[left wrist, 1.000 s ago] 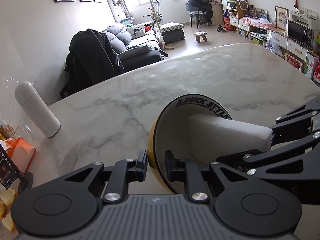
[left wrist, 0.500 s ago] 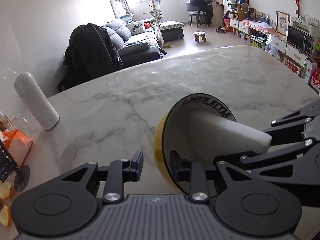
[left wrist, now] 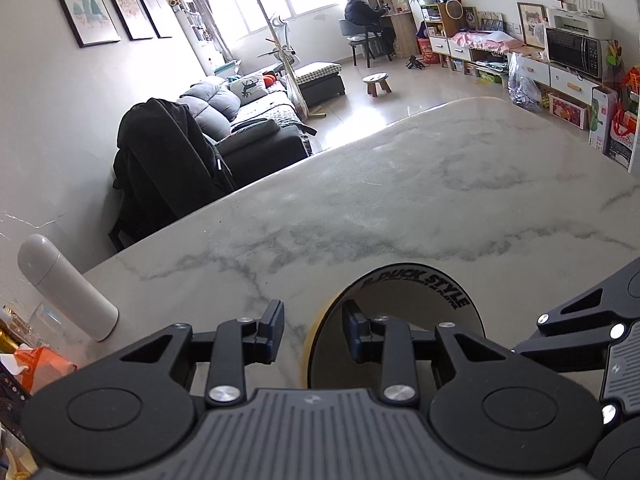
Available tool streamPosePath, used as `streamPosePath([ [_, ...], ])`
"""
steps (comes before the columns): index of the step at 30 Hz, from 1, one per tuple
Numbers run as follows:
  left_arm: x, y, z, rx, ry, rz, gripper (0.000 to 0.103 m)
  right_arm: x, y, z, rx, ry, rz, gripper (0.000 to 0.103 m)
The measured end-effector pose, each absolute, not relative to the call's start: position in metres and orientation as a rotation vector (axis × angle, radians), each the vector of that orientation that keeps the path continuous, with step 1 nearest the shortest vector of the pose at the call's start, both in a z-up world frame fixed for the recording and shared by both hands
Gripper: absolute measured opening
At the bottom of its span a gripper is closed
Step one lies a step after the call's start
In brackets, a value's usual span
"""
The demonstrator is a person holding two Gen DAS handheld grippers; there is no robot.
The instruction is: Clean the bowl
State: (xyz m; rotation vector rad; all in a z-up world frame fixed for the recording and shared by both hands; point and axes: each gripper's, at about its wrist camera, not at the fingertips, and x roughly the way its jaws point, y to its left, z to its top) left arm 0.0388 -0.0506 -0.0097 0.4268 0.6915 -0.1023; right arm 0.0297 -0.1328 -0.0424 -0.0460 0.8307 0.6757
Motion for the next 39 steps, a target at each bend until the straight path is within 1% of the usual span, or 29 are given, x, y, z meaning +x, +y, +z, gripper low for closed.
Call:
streamPosePath([
  [1, 0.041, -0.049, -0.011, 0.412, 0.707, -0.118, 0.017, 0.030, -0.133, -0.043, -0.046, 0.831, 0.676, 0.021],
  [11, 0.029, -0.028, -0.016, 0.359, 0.734, -0.086, 0.009, 0.033, -0.133, -0.039, -0.042, 0.826, 0.637, 0.021],
  [19, 0.011, -0.015, -0.020, 0.331, 0.757, -0.061, 0.010, 0.033, -0.133, -0.030, -0.035, 0.812, 0.635, 0.021],
  [26, 0.004, -0.011, -0.018, 0.313, 0.759, -0.058, 0.011, 0.028, -0.128, -0.033, -0.051, 0.813, 0.640, 0.022],
  [33, -0.002, -0.016, -0.024, 0.312, 0.759, -0.056, 0.012, 0.023, -0.129, -0.026, -0.059, 0.773, 0.626, 0.028],
  [34, -0.003, -0.016, -0.024, 0.312, 0.759, -0.057, 0.012, 0.022, -0.129, -0.025, -0.058, 0.767, 0.626, 0.031],
  [39, -0.003, -0.015, -0.022, 0.310, 0.761, -0.055, 0.012, 0.022, -0.130, -0.023, -0.053, 0.749, 0.615, 0.031],
])
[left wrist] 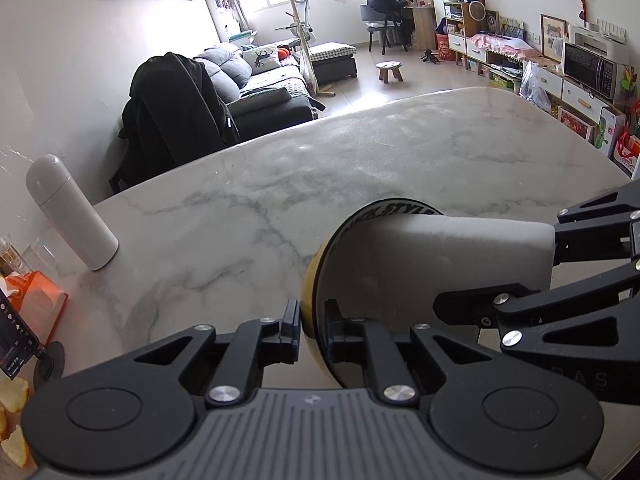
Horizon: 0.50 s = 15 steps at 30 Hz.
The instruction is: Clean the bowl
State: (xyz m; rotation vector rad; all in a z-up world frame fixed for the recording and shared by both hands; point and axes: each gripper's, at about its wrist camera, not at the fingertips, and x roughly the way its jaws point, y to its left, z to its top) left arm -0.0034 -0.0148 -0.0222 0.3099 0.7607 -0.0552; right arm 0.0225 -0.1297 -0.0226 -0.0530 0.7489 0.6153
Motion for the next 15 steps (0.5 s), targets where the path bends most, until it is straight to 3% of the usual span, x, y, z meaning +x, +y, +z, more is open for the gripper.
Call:
streamPosePath([
  [15, -0.0012, -0.0102, -0.0207, 0.305, 0.763, -0.056, 0.012, 0.0203, -0.1302, -0.0219, -0.052, 0.741, 0.617, 0.035],
])
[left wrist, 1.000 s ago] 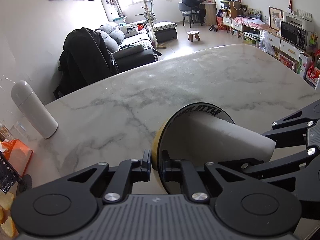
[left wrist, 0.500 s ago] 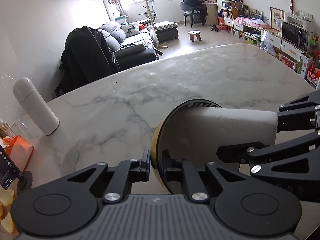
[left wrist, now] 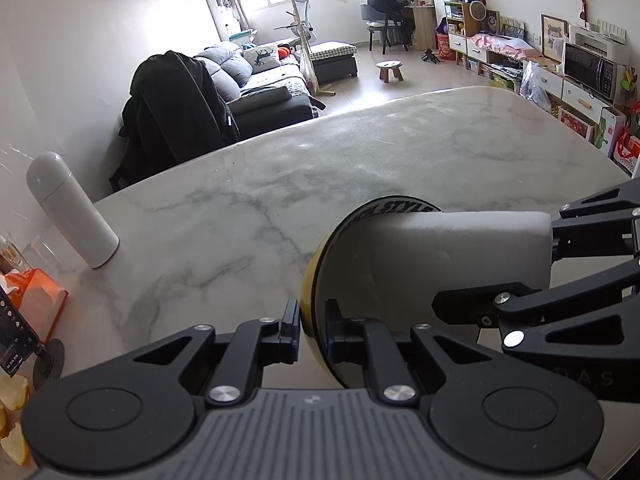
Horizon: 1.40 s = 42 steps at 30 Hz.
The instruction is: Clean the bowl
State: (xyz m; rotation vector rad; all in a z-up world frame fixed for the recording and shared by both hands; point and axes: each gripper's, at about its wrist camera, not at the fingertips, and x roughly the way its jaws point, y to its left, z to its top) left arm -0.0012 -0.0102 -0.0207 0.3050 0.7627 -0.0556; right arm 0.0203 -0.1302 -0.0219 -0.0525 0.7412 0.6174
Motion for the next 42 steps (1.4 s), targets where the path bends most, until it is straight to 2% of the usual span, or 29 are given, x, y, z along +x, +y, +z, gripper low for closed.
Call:
streamPosePath([
  [4, -0.001, -0.011, -0.020, 0.304, 0.762, -0.055, 0.012, 0.021, -0.132, -0.020, -0.040, 0.735, 0.612, 0.035],
  [11, 0.000, -0.011, -0.018, 0.294, 0.763, -0.052, 0.012, 0.019, -0.129, -0.024, -0.038, 0.751, 0.639, 0.023],
  [20, -0.001, -0.010, -0.018, 0.294, 0.763, -0.051, 0.012, 0.016, -0.120, -0.029, -0.049, 0.794, 0.684, 0.022],
  [30, -0.001, -0.011, -0.017, 0.287, 0.759, -0.048, 0.012, 0.018, -0.133, -0.017, -0.064, 0.751, 0.608, 0.022],
  [42, -0.002, -0.010, -0.017, 0.287, 0.761, -0.042, 0.012, 0.015, -0.121, -0.031, -0.053, 0.815, 0.677, 0.022],
])
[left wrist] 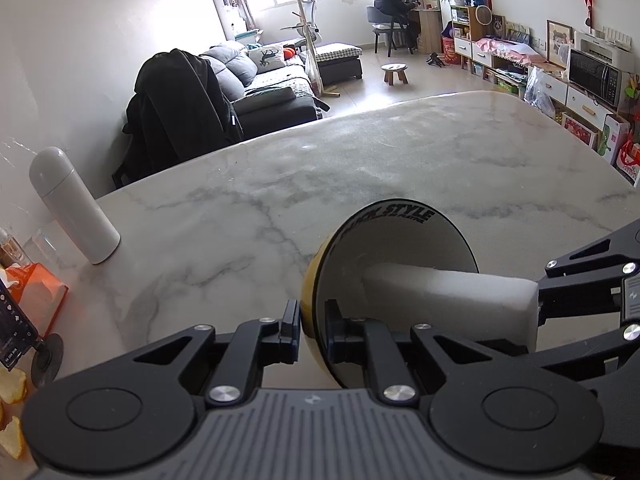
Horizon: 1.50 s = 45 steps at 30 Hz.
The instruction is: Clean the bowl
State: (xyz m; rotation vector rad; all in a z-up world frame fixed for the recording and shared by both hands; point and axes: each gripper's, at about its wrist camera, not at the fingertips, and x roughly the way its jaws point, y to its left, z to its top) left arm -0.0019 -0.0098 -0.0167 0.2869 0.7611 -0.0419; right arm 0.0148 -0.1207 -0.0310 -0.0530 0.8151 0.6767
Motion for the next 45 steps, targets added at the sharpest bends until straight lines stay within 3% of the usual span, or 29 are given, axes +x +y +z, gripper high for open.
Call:
streamPosePath([
  [31, -0.005, 0.003, -0.026, 0.271, 0.792, -0.021, 0.013, 0.018, -0.105, -0.037, -0.080, 0.828, 0.673, 0.021],
  [45, -0.006, 0.014, -0.032, 0.251, 0.842, -0.042, 0.018, 0.019, -0.099, -0.041, -0.083, 0.816, 0.699, 0.021],
])
